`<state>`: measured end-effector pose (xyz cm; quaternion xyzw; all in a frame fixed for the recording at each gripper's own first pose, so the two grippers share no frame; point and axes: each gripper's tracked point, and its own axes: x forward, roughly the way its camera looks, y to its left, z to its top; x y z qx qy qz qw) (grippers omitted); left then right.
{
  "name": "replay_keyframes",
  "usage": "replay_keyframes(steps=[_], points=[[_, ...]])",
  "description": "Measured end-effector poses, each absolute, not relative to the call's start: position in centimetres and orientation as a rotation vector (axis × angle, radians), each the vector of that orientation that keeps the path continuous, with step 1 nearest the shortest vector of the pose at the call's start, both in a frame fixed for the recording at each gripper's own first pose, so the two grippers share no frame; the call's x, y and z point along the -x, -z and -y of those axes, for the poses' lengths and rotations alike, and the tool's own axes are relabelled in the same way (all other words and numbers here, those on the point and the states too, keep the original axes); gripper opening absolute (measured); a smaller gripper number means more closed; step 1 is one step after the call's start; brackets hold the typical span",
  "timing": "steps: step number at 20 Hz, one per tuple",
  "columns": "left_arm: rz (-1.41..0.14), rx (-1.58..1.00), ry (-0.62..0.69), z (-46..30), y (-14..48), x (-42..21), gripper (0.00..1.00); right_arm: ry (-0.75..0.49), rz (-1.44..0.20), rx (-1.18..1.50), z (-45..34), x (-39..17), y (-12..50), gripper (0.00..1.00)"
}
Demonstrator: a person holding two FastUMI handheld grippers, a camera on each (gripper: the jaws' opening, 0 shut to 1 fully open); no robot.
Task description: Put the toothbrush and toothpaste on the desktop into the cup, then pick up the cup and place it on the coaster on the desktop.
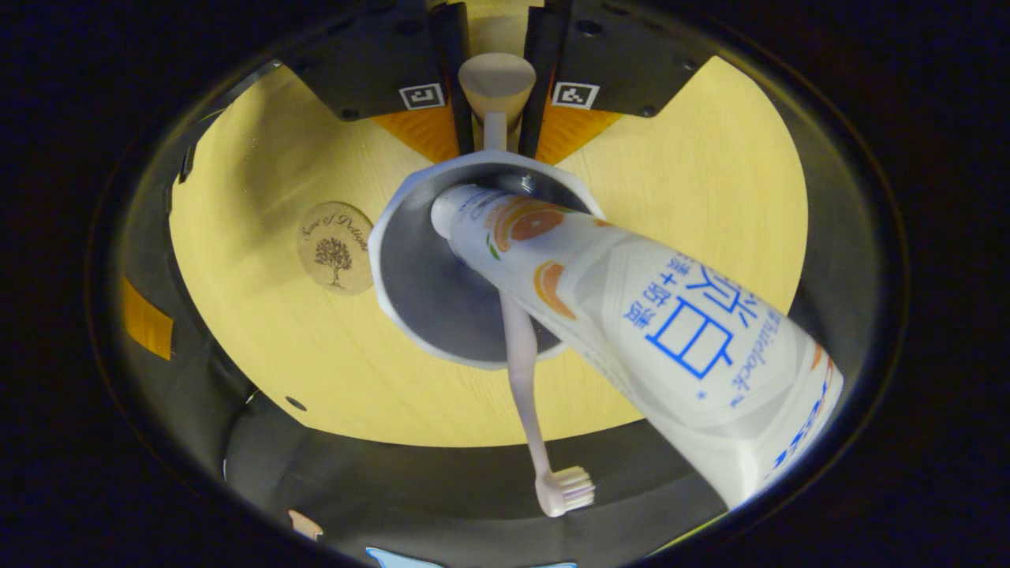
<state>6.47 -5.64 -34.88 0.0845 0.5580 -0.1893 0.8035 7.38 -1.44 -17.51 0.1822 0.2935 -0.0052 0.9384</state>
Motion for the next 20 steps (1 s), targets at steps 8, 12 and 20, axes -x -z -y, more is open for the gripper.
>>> replay_keyframes(steps=[8, 12, 20], points=[[-1.178, -0.184, 0.517, 12.1, 34.3, -5.7, 0.35, 0.056, -0.596, -0.378, 3.6, -5.8, 17.2, 0.76], [-1.180, -0.201, 0.567, 15.2, 35.0, -5.5, 0.35, 0.097, -0.606, -0.391, 5.3, -4.5, 18.0, 0.76], [-1.200, -0.252, 0.618, 20.4, 35.9, -4.8, 0.35, 0.153, -0.619, -0.429, 7.0, -3.7, 18.6, 0.76]])
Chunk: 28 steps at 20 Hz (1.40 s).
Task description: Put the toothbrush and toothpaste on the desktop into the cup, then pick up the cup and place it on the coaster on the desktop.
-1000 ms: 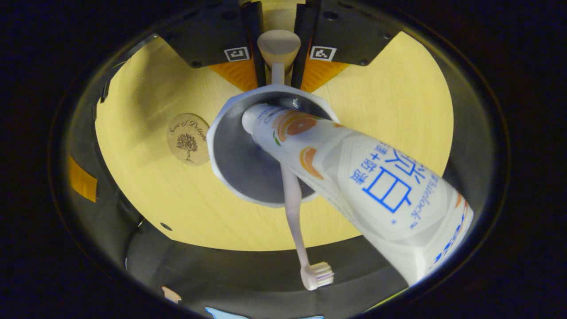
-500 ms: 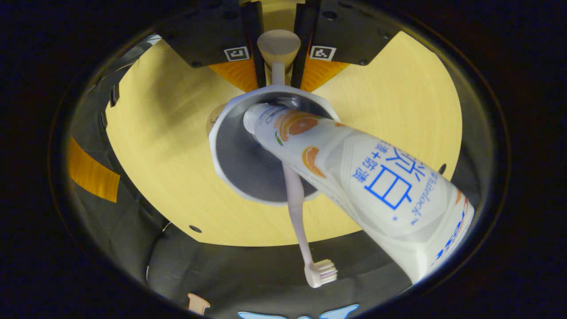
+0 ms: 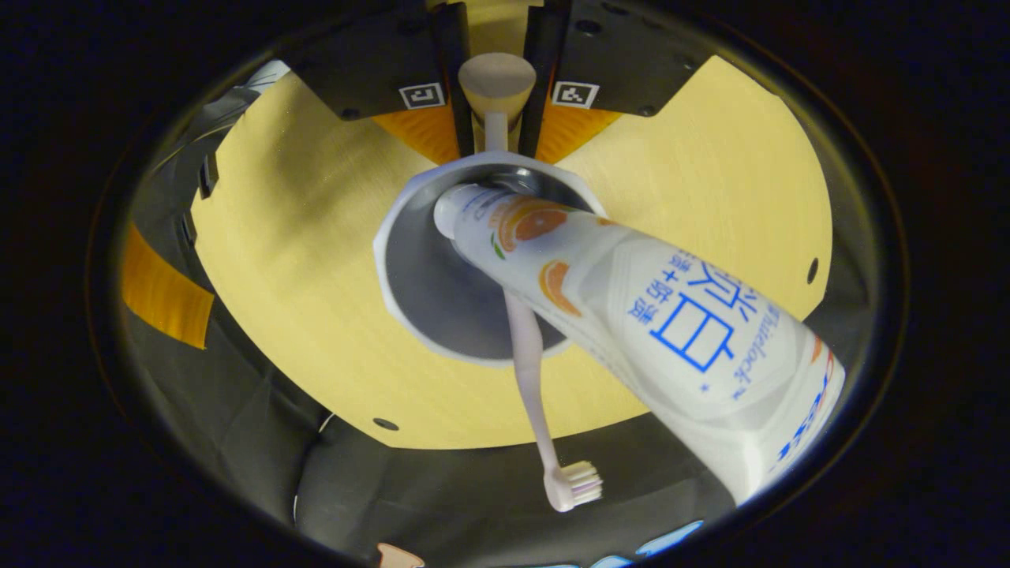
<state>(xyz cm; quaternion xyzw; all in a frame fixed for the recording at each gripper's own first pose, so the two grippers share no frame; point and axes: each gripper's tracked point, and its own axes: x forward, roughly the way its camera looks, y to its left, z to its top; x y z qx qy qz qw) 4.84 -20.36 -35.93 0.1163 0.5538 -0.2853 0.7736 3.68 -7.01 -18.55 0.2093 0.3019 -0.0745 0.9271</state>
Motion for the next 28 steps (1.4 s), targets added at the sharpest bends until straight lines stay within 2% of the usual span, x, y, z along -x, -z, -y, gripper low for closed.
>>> replay_keyframes(steps=[2, 3, 4, 8, 10, 11, 12, 13, 14, 17, 19, 20, 21, 24, 25, 27, 28], points=[[-1.214, -0.270, 0.616, 20.5, 36.3, -4.5, 0.35, 0.156, -0.618, -0.437, 7.1, -3.5, 18.6, 0.77], [-1.217, -0.288, 0.612, 20.5, 36.5, -4.5, 0.40, 0.159, -0.617, -0.439, 7.2, -3.5, 18.6, 0.76], [-1.216, -0.300, 0.609, 20.6, 36.8, -4.4, 0.35, 0.160, -0.616, -0.441, 7.3, -3.4, 18.5, 0.76], [-1.229, -0.304, 0.601, 20.8, 37.3, -4.1, 0.35, 0.163, -0.618, -0.441, 7.2, -3.3, 18.6, 0.77], [-1.228, -0.303, 0.599, 20.9, 37.3, -4.2, 0.29, 0.159, -0.620, -0.440, 7.2, -3.2, 18.6, 0.76], [-1.228, -0.303, 0.596, 21.0, 37.3, -4.3, 0.41, 0.155, -0.620, -0.440, 7.2, -3.2, 18.7, 0.76], [-1.226, -0.303, 0.596, 21.3, 37.4, -4.3, 0.41, 0.150, -0.618, -0.442, 7.2, -3.2, 18.6, 0.76], [-1.226, -0.303, 0.594, 21.4, 37.4, -4.3, 0.31, 0.143, -0.616, -0.442, 7.1, -3.2, 18.6, 0.76], [-1.222, -0.299, 0.597, 21.4, 37.3, -4.3, 0.36, 0.138, -0.613, -0.440, 7.1, -3.3, 18.6, 0.76], [-1.183, -0.287, 0.611, 21.9, 36.4, -4.2, 0.40, 0.116, -0.610, -0.430, 7.1, -3.4, 18.8, 0.76], [-1.156, -0.271, 0.613, 21.6, 35.6, -4.6, 0.52, 0.102, -0.608, -0.426, 7.1, -3.5, 18.6, 0.73], [-1.135, -0.264, 0.615, 21.6, 35.2, -4.7, 0.54, 0.099, -0.606, -0.420, 7.1, -3.5, 18.6, 0.76], [-1.105, -0.253, 0.622, 21.5, 34.6, -4.8, 0.69, 0.095, -0.602, -0.412, 7.2, -3.5, 18.6, 0.76], [-1.015, -0.198, 0.626, 21.5, 32.2, -4.9, 0.78, 0.075, -0.595, -0.394, 7.3, -3.7, 18.3, 0.76], [-0.982, -0.177, 0.623, 21.3, 31.3, -4.9, 0.85, 0.064, -0.589, -0.383, 7.3, -3.8, 18.2, 0.77], [-0.915, -0.137, 0.615, 20.7, 28.9, -4.8, 0.73, 0.048, -0.564, -0.350, 7.6, -4.1, 17.6, 0.76], [-0.875, -0.123, 0.606, 20.5, 27.3, -4.9, 0.87, 0.041, -0.547, -0.336, 7.7, -4.3, 17.1, 0.76]])
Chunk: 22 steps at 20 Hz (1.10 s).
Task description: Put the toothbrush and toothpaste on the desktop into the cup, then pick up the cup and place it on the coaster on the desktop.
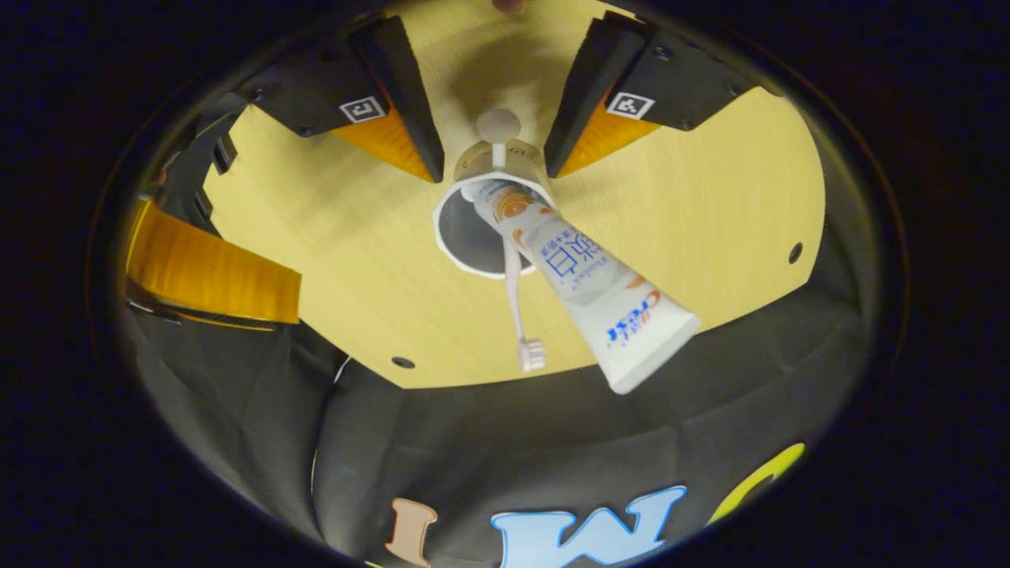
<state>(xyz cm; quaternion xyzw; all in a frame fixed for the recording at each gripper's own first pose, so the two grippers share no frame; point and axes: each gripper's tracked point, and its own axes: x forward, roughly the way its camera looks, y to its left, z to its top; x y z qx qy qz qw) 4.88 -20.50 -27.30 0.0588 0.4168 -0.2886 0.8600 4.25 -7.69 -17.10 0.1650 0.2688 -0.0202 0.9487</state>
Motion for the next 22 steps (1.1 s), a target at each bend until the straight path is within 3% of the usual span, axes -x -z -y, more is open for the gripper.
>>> replay_keyframes(steps=[1, 2, 6, 7, 10, 17, 18, 19, 22], points=[[-0.833, -0.109, 0.589, 19.9, 25.7, -5.0, 1.00, 0.035, -0.527, -0.326, 7.7, -4.5, 16.5, 0.76], [-0.790, -0.088, 0.571, 19.2, 24.6, -5.1, 0.95, 0.028, -0.509, -0.317, 7.8, -4.6, 15.8, 0.76], [-0.618, 0.025, 0.486, 15.5, 18.7, -5.8, 0.94, 0.013, -0.427, -0.260, 8.1, -4.9, 13.3, 0.76], [-0.569, 0.044, 0.464, 14.5, 17.5, -6.1, 0.94, 0.013, -0.404, -0.246, 8.1, -4.7, 12.6, 0.72], [-0.444, 0.076, 0.399, 13.0, 15.7, -7.2, 0.94, 0.026, -0.347, -0.220, 7.5, -3.8, 10.3, 0.76], [-0.296, 0.100, 0.388, 10.2, 11.6, -8.3, 0.95, 0.063, -0.253, -0.166, 4.9, -1.5, 6.0, 0.76], [-0.277, 0.097, 0.388, 9.9, 10.9, -8.0, 0.88, 0.065, -0.244, -0.168, 4.5, -1.3, 5.8, 0.76], [-0.264, 0.093, 0.389, 9.5, 10.4, -7.7, 0.95, 0.076, -0.236, -0.166, 4.4, -1.1, 5.5, 0.76], [-0.234, 0.099, 0.388, 8.1, 10.0, -6.4, 0.94, 0.084, -0.213, -0.145, 3.7, -0.8, 4.6, 0.76]])
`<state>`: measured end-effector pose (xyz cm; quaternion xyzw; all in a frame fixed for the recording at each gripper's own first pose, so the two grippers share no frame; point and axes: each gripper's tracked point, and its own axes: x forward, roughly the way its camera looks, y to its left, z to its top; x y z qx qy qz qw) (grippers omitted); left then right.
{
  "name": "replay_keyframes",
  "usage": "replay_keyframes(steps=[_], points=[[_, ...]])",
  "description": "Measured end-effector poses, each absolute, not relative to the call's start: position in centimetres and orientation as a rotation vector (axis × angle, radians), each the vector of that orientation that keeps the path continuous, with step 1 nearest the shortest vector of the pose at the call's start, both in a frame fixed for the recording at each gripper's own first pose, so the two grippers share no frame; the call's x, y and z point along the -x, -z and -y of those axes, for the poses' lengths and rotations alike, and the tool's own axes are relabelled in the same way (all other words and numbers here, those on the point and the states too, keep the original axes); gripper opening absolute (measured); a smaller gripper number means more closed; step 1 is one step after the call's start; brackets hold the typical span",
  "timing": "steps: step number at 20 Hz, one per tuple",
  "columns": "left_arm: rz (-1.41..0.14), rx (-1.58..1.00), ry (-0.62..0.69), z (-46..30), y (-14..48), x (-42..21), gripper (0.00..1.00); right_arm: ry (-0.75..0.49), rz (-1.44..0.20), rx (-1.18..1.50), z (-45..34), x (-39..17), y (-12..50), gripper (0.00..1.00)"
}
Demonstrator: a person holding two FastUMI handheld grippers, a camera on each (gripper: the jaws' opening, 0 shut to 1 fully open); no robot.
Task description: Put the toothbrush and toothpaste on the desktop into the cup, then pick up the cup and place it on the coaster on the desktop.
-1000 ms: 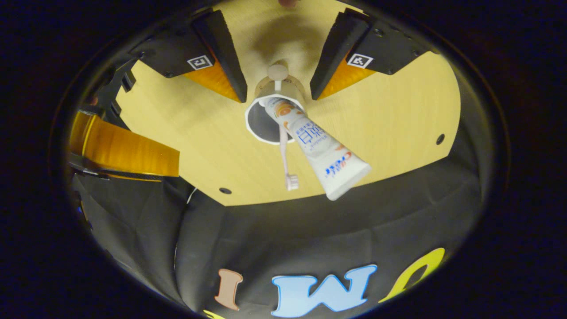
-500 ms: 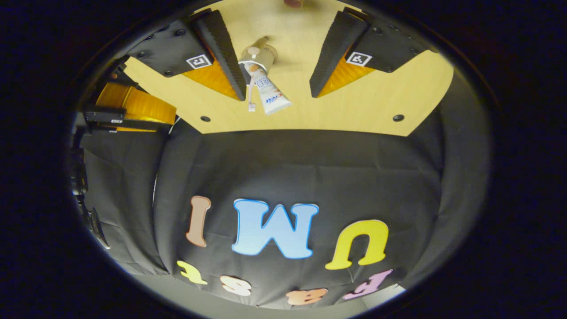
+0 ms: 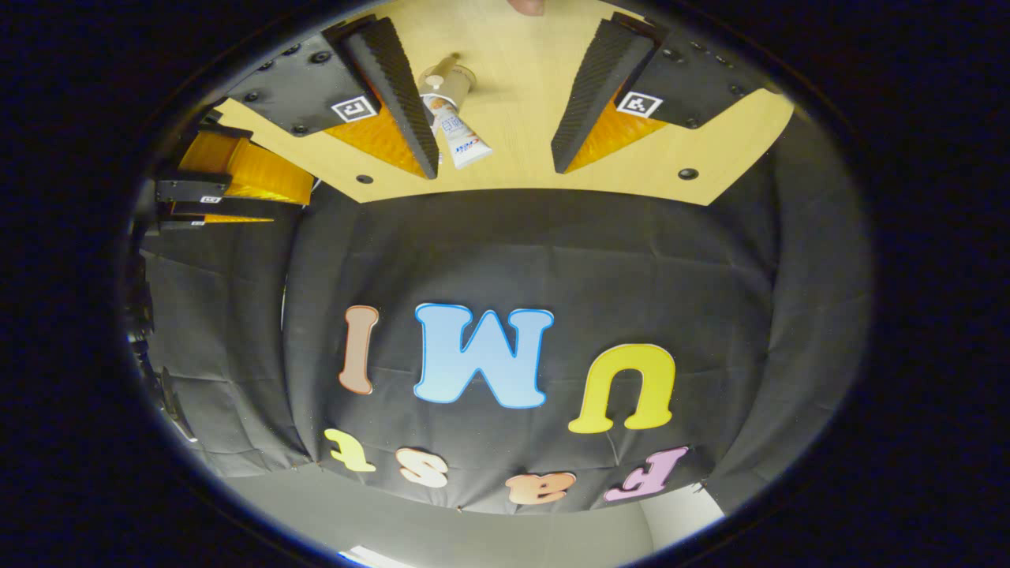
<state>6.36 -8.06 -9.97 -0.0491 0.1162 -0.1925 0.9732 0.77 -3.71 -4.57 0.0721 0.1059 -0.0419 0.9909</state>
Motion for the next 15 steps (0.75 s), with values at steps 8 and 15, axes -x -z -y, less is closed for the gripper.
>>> replay_keyframes(steps=[8, 15], points=[[-0.191, 0.111, 0.359, 6.2, 8.2, -6.4, 0.94, 0.091, -0.147, -0.114, 1.3, 0.4, 2.3, 0.76], [-0.162, 0.112, 0.333, 5.4, 7.3, -6.3, 1.00, 0.066, -0.129, -0.115, 0.1, 0.6, 1.5, 0.76]])
